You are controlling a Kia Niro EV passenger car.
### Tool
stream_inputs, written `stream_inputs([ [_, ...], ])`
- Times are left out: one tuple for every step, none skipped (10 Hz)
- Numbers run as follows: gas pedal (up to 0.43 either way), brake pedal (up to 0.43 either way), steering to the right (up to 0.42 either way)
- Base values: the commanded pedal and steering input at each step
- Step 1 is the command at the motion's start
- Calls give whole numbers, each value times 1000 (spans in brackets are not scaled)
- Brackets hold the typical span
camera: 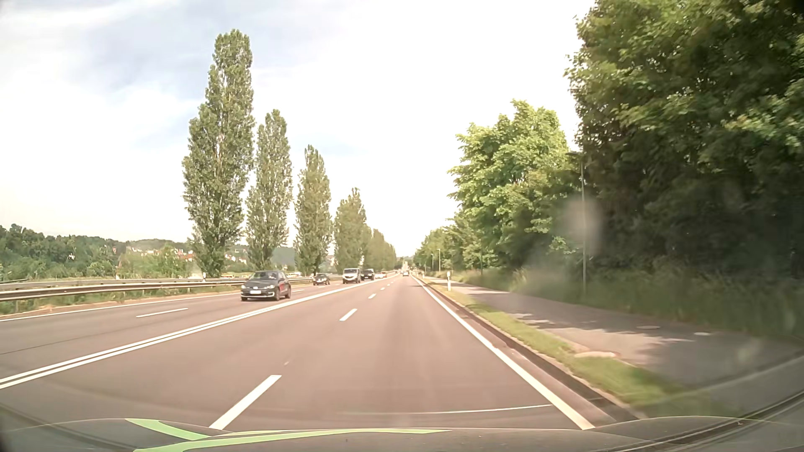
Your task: Follow the waypoints while adhering to traffic rules and regulations
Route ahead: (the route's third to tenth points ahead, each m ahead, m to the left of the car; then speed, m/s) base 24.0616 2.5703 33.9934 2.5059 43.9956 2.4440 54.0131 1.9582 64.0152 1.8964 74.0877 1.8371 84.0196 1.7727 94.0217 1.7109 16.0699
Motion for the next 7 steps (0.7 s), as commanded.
stream_inputs([
  [177, 0, 4],
  [177, 0, 4],
  [177, 0, 4],
  [177, 0, 4],
  [177, 0, 3],
  [177, 0, 3],
  [177, 0, 3],
])
